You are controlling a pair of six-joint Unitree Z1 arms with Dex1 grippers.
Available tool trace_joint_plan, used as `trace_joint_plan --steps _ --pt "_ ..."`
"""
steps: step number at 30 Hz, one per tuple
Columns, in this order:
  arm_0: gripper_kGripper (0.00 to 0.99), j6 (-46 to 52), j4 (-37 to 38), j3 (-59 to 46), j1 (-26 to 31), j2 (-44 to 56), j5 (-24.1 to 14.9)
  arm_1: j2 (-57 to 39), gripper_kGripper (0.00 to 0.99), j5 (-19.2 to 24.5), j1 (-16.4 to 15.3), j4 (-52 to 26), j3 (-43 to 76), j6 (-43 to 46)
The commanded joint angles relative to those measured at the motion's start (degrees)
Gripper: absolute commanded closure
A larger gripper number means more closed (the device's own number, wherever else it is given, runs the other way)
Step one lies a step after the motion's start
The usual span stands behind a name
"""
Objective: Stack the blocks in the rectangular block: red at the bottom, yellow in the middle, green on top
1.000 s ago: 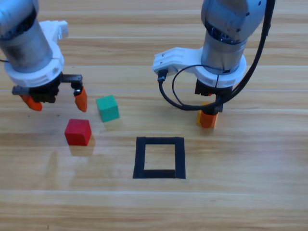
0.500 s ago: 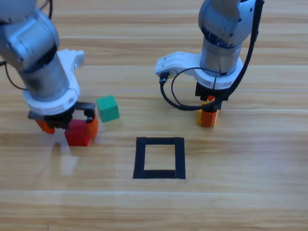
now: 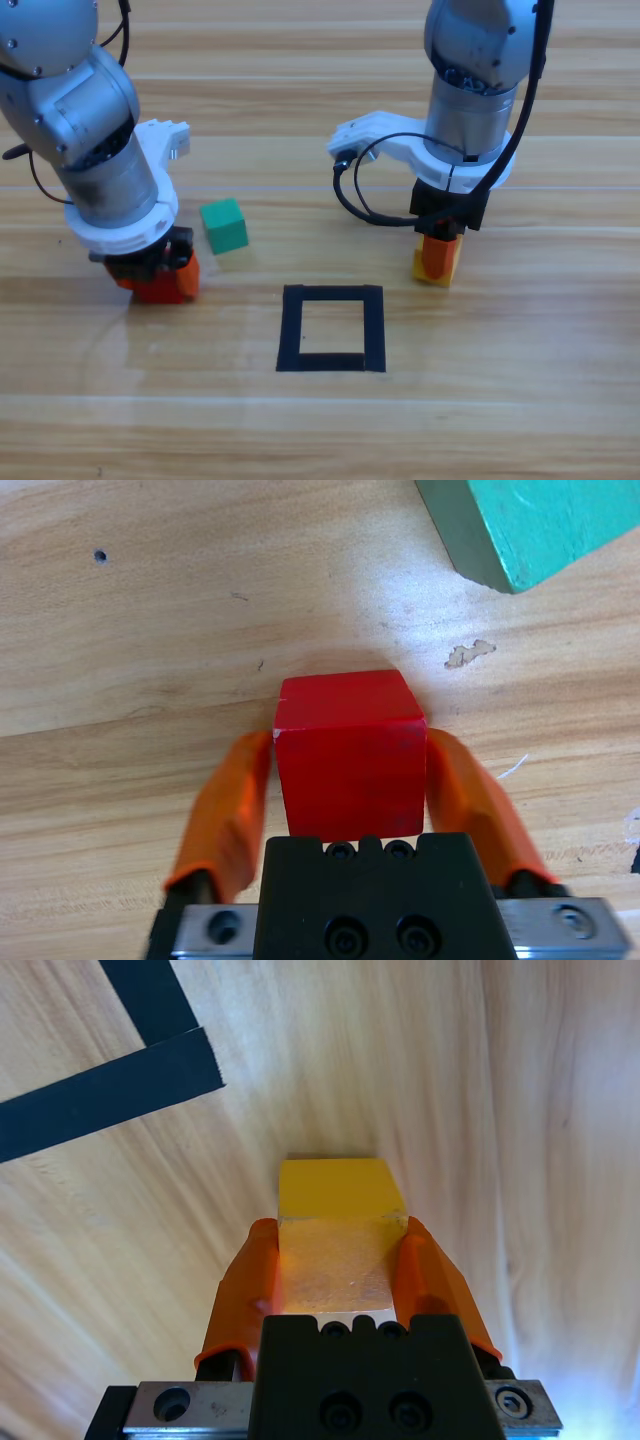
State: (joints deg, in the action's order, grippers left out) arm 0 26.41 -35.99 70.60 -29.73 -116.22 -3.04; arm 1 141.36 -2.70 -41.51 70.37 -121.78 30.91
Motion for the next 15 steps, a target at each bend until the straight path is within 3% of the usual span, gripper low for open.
trace_joint_plan --steps 1,3,7,15 --pt "0.729 -2.0 0.7 -2.1 -0.2 2.0 0.8 -8.9 0.967 -1.3 1.6 1.5 6.7 -10.0" --pt "0.918 -2.2 0.3 -2.4 0.0 3.5 0.9 -10.8 0.967 0.9 1.6 1.3 8.5 -13.5" --pt "0.955 0.6 -1.3 -1.9 -0.2 5.4 0.8 -12.9 0.967 3.7 1.5 0.8 11.3 -16.3" --pt "0.990 7.3 -6.2 1.4 -9.1 5.8 0.1 -20.2 0.967 4.1 1.4 -3.4 18.9 -20.1"
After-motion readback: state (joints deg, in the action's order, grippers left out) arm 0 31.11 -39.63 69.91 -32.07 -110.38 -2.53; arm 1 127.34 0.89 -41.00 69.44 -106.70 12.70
